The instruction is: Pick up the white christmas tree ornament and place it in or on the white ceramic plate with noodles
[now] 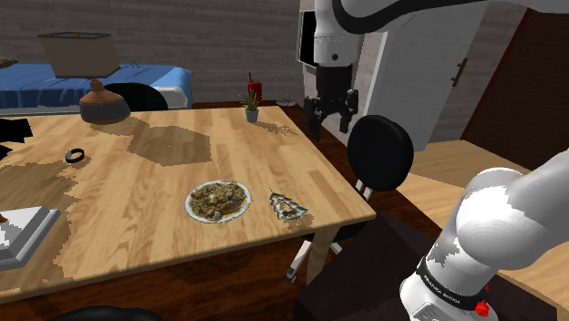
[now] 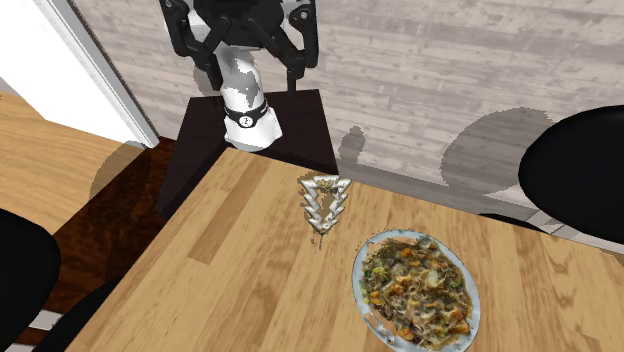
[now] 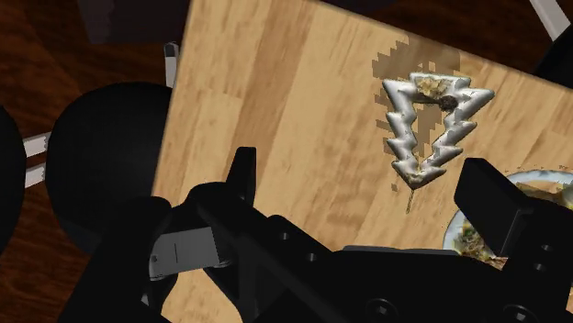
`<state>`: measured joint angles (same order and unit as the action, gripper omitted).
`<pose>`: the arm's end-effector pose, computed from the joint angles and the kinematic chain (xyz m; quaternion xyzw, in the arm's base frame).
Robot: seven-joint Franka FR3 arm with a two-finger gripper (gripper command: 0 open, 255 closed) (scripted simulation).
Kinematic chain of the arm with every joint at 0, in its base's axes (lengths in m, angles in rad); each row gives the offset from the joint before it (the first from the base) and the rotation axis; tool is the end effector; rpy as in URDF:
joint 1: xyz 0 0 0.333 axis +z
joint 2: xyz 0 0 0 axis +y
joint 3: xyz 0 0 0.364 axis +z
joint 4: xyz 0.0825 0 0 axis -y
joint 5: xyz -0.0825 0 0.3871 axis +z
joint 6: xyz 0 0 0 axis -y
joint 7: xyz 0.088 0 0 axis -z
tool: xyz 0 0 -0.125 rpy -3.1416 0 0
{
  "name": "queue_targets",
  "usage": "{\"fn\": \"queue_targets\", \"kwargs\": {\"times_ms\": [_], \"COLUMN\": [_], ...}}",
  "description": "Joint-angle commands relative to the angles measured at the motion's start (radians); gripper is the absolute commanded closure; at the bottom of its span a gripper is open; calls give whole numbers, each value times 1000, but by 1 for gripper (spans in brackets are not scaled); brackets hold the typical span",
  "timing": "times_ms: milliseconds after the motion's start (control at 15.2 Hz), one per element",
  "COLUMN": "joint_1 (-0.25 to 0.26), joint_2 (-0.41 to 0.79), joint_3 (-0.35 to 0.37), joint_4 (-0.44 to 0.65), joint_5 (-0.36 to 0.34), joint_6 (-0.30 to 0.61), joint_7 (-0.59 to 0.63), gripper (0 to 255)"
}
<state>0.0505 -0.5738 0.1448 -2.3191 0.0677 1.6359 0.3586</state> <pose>0.3327 0.0843 0.5610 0.9934 -0.0992 -0.0534 0.0203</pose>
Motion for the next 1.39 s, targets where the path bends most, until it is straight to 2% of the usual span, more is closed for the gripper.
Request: {"fn": "queue_targets", "kwargs": {"times_ms": [0, 528, 990, 1320], "joint_1": [13, 61, 70, 71], "joint_2": [39, 269, 264, 264], "joint_3": [30, 137, 149, 150], "joint_4": [-3, 57, -39, -46], "joint_5": [33, 147, 160, 161], "joint_6": [6, 49, 140, 148], "joint_7": [47, 213, 209, 208], "gripper": [0, 0, 0, 0]}}
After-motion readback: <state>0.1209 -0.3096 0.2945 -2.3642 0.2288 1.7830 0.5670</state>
